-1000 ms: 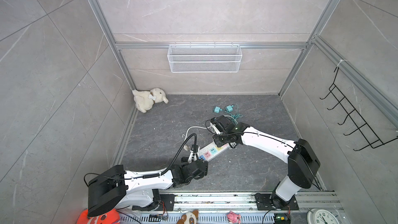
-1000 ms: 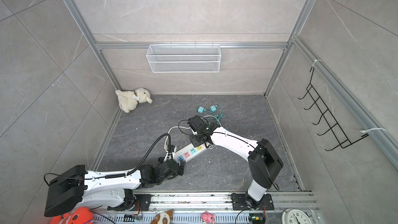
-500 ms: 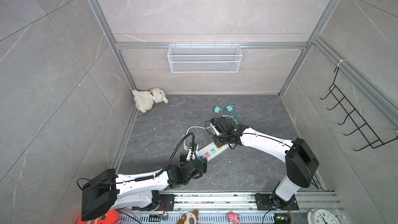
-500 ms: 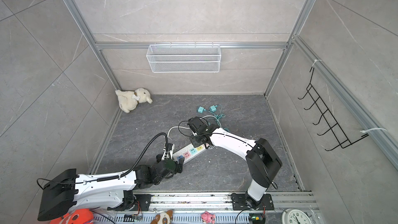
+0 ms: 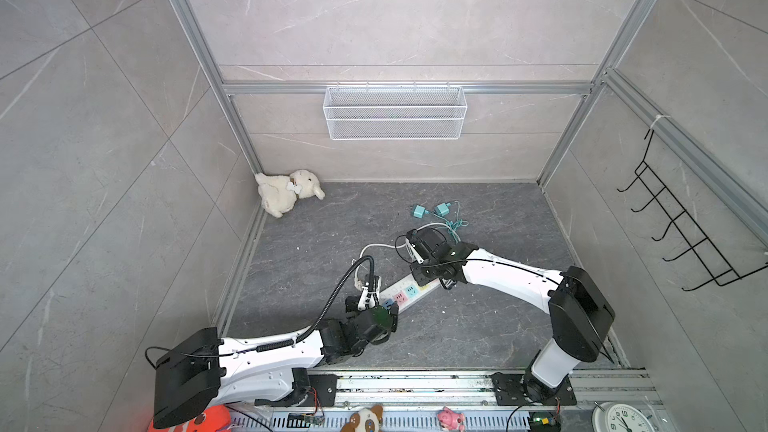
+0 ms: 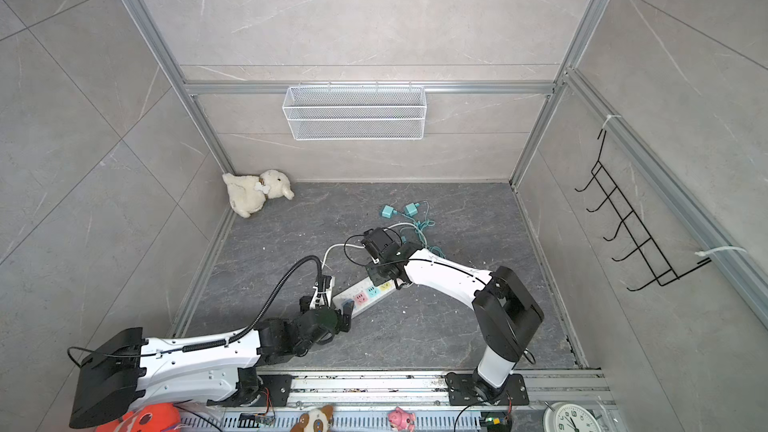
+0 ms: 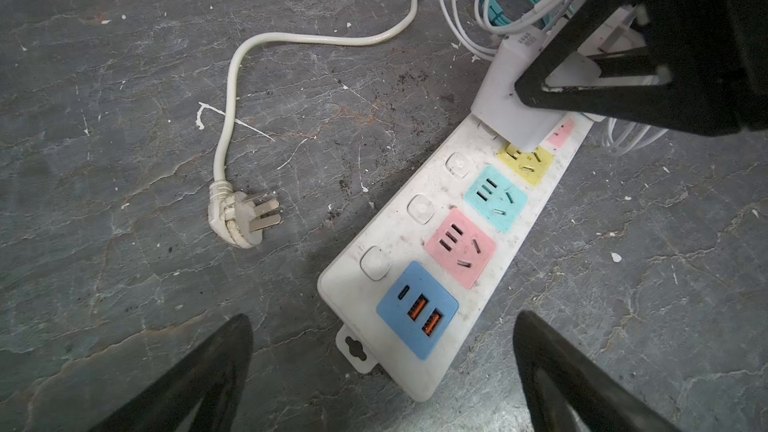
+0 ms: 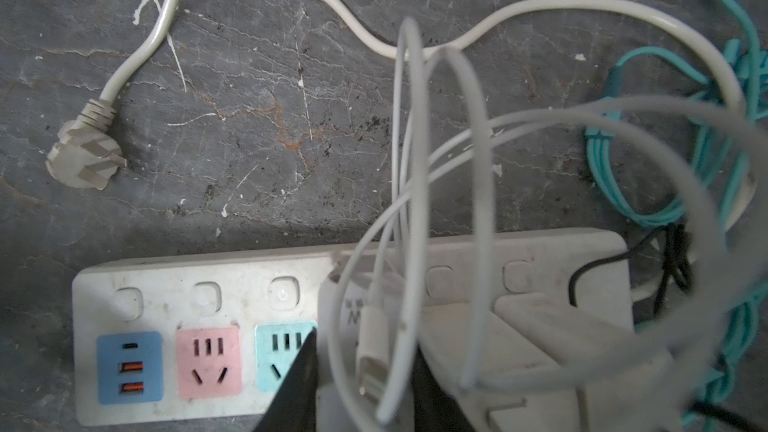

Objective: Insert the plug

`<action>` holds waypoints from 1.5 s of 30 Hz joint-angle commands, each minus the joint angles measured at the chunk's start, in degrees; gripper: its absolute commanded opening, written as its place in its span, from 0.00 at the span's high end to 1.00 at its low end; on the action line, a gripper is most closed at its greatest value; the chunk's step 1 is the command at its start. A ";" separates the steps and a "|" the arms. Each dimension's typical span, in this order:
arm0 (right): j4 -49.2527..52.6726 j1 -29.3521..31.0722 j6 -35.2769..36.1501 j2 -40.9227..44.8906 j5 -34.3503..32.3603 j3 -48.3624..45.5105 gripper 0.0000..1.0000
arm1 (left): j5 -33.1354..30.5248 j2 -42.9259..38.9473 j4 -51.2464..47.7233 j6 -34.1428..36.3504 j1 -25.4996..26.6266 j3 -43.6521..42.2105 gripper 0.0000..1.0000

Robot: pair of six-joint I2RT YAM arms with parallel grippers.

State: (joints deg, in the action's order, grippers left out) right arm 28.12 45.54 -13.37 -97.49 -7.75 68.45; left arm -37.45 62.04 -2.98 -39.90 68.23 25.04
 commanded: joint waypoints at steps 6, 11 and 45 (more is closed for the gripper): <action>0.65 0.61 -2.32 0.30 -2.80 -2.54 0.90 | -2.61 -1.94 0.00 1.83 0.23 0.50 0.00; 2.25 1.22 -2.61 1.66 -2.98 -2.69 0.89 | -4.13 -2.51 0.18 3.59 0.15 0.75 0.00; 1.66 4.32 -7.89 2.12 -5.13 -10.54 0.91 | -11.72 -11.48 -0.94 8.79 -0.35 -0.88 0.00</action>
State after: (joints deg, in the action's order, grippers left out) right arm 22.09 49.23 -18.83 -94.17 -14.37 61.34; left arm -46.52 51.66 -3.55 -32.23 68.12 24.60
